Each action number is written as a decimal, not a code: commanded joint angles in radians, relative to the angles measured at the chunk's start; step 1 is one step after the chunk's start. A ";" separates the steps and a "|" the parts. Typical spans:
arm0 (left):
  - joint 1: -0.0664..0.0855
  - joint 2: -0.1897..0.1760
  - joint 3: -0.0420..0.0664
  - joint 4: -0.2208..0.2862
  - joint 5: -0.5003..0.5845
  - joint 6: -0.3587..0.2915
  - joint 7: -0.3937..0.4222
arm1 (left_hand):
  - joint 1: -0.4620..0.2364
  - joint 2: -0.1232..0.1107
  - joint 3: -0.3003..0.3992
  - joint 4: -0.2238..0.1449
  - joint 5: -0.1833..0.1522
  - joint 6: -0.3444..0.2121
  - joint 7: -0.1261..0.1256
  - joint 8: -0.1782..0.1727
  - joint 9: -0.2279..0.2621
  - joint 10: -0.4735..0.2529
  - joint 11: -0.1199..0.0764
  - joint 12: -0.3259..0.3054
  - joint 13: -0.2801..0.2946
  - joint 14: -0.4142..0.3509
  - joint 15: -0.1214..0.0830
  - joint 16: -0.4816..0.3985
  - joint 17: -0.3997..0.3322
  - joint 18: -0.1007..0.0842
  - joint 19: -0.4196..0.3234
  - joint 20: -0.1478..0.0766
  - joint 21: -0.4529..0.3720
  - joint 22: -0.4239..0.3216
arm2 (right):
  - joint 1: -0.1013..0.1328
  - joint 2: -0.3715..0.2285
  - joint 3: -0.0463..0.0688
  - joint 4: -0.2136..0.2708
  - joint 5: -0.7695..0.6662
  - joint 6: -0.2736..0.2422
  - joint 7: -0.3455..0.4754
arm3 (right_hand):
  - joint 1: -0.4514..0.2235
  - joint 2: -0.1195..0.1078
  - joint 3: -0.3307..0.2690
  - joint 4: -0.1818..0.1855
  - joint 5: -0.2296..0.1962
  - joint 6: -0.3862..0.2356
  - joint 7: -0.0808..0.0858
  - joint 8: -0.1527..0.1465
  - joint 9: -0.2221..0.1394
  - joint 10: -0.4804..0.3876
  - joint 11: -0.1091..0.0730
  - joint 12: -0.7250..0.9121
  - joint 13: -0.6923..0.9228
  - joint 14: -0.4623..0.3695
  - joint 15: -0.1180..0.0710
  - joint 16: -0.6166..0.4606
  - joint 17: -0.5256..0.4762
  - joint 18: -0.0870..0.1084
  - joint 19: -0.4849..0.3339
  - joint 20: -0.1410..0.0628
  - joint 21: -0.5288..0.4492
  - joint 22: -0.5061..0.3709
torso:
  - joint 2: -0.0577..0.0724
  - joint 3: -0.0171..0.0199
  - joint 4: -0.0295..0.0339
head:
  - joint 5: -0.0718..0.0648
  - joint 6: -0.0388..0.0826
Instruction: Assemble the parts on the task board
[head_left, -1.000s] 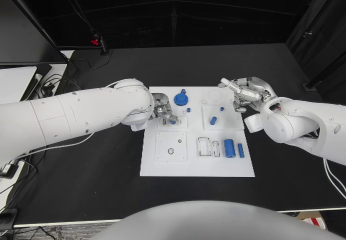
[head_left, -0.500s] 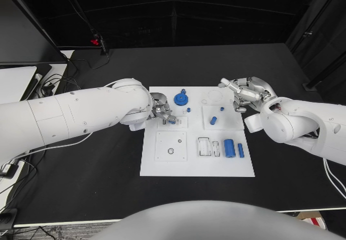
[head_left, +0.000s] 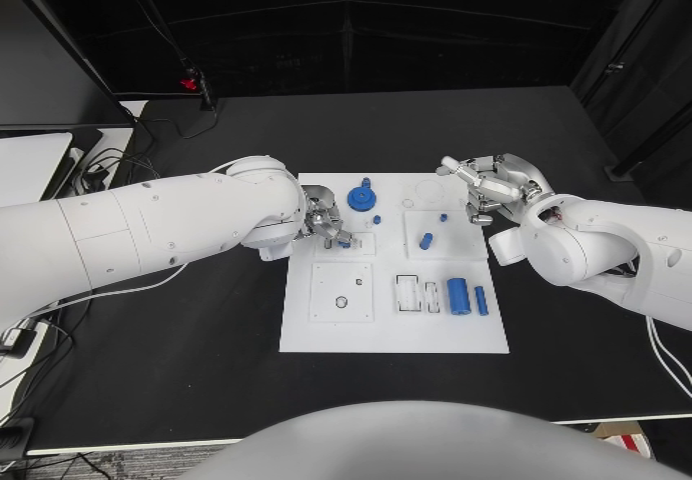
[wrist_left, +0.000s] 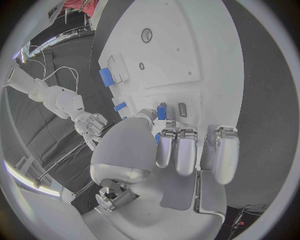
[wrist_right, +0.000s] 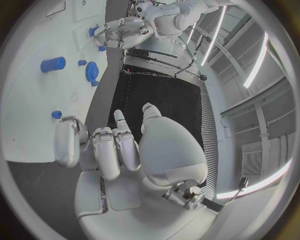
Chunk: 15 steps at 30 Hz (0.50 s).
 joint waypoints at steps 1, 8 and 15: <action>-0.003 0.004 -0.002 -0.003 0.000 0.024 -0.008 | -0.013 0.000 0.004 0.000 -0.006 -0.008 0.000 -0.007 -0.004 0.106 -0.001 0.001 0.263 0.107 -0.002 0.001 0.263 -0.007 0.103 -0.005 0.003 0.263 | 0.001 -0.001 0.000 0.002 0.002 0.006 0.004 | 0.006 0.000 -0.004 -0.001 0.003 -0.004 0.014 0.006 0.001 0.104 0.009 0.003 0.263 0.107 0.007 0.002 0.263 0.009 -0.002 -0.001 -0.002 0.180 | 0.000 0.0003 0.0017 | -0.002 -0.001; -0.003 0.009 -0.002 -0.005 0.000 0.029 -0.005 | -0.031 0.001 0.005 0.000 -0.028 -0.007 0.001 -0.009 -0.006 0.106 0.001 0.001 0.263 0.107 0.001 0.001 0.263 -0.007 0.103 -0.003 0.003 0.263 | 0.001 0.002 0.000 0.002 0.002 0.007 0.004 | 0.006 0.000 -0.004 -0.001 0.003 -0.004 0.014 0.006 0.001 0.104 0.009 0.003 0.263 0.107 0.007 0.002 0.263 0.009 -0.002 -0.001 -0.002 0.180 | 0.000 -0.0002 0.0016 | -0.001 0.000; -0.003 0.010 -0.002 -0.004 0.000 0.038 -0.004 | -0.022 -0.010 0.010 -0.004 -0.075 0.001 -0.003 -0.003 -0.003 0.106 -0.002 0.001 0.263 0.107 0.000 0.001 0.263 -0.007 0.103 -0.002 0.003 0.263 | 0.001 0.002 0.000 0.001 0.002 0.007 0.004 | 0.006 0.000 -0.004 -0.001 0.003 -0.004 0.014 0.006 0.001 0.104 0.009 0.003 0.263 0.107 0.007 0.002 0.263 0.009 -0.002 -0.001 -0.002 0.180 | 0.000 -0.0001 0.0017 | -0.002 0.000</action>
